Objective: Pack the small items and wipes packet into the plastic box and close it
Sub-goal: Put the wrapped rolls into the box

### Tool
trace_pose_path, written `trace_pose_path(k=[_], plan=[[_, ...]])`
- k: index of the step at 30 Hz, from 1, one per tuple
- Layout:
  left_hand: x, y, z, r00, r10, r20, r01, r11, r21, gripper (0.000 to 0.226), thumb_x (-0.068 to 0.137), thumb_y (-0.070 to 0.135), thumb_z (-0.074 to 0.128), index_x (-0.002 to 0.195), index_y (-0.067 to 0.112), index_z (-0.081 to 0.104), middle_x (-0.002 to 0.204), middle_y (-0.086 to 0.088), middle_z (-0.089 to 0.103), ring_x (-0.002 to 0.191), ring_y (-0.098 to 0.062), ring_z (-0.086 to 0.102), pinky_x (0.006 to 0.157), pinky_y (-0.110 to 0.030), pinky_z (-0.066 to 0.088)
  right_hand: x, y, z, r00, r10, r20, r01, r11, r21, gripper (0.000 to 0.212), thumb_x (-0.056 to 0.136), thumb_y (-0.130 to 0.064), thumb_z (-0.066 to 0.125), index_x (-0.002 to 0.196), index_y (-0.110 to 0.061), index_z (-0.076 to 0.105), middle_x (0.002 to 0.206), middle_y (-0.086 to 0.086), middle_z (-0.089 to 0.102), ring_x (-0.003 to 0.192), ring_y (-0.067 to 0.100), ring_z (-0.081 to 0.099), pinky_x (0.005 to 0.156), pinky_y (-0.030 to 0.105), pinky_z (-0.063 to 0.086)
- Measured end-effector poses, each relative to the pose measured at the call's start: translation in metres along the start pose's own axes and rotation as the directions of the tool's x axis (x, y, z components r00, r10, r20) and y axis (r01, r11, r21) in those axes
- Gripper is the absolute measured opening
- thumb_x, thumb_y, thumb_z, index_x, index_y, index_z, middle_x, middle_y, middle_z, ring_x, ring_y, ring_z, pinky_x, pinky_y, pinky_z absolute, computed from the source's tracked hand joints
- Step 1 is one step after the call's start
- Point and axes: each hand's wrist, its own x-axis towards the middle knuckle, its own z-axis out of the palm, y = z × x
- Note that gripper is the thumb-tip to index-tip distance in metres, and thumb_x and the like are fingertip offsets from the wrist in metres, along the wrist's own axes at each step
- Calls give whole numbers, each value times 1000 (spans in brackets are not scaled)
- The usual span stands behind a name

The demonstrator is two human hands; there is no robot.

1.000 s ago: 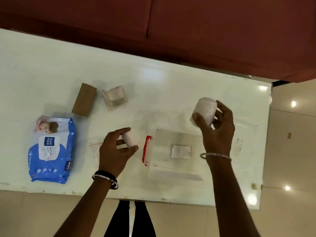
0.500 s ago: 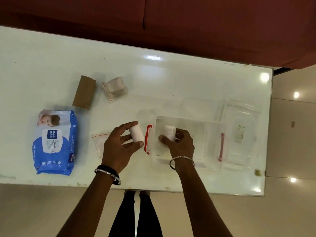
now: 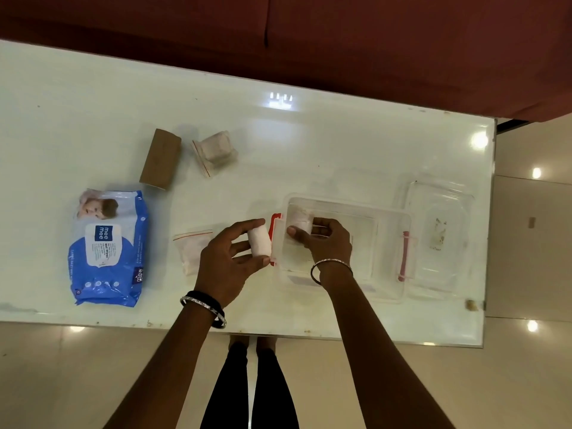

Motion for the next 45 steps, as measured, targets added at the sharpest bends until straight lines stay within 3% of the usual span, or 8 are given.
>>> trace_pose_path(k=[4,9,13,18,26,29,33,45], plan=[[-1,0,-1,1000,6,13,-6,1000,14,63,66,-8,79,121,18,62,125,1,61,102,-16,66,70,-11,54,-8,5,-6,999,19,39,-23,997,79,69,59,-30,94,120,-14,65,102,-2,70,82,3,67,62,6,47],[-8,9,-2,998,56,-15,-56,998,39,62,66,-6,80,120,21,63,126,2,61,103,-16,67,77,-20,58,-31,0,-25,995,46,-84,-30,983,183,41,78,-27,82,114,-12,69,107,9,73,101,24,70,91,45,58],[-22,22,3,982,185,21,-186,975,118,63,66,0,83,117,31,65,120,10,63,96,-7,68,76,-16,57,-73,-9,-43,998,-58,-14,60,967,247,12,86,-26,73,97,-19,75,89,1,78,86,19,74,66,25,59],[-32,33,26,928,336,160,-369,886,281,51,73,12,80,120,25,65,119,9,65,106,-4,63,83,-16,56,-106,-15,-49,957,-150,249,90,968,234,27,80,-31,78,104,-19,76,91,3,79,83,18,75,66,23,59],[-29,26,38,925,340,172,-380,854,356,68,72,21,81,132,35,53,133,15,56,112,-1,58,90,-13,50,-74,-5,-53,994,-82,72,77,995,64,29,76,-24,83,103,-14,77,86,2,79,78,19,76,77,37,63],[-26,21,30,932,363,26,-344,857,383,52,77,18,77,124,30,60,118,11,60,100,0,61,79,-12,53,-43,1,-56,996,20,-91,-16,999,45,37,70,-27,87,103,-15,74,88,5,79,79,21,76,78,33,61],[-20,7,18,962,265,-64,-216,883,418,36,82,16,71,116,23,64,104,7,66,91,-8,65,75,-20,56,-7,2,-43,985,137,-104,-130,989,70,38,66,-24,90,96,-9,72,89,11,78,76,26,77,75,30,61],[-14,-6,13,993,115,-24,-101,941,324,35,80,17,75,110,30,62,87,19,65,81,5,64,67,-6,50,12,2,-13,994,-13,-111,5,997,-72,34,77,-29,82,104,-11,75,92,11,77,87,30,74,91,45,57]])
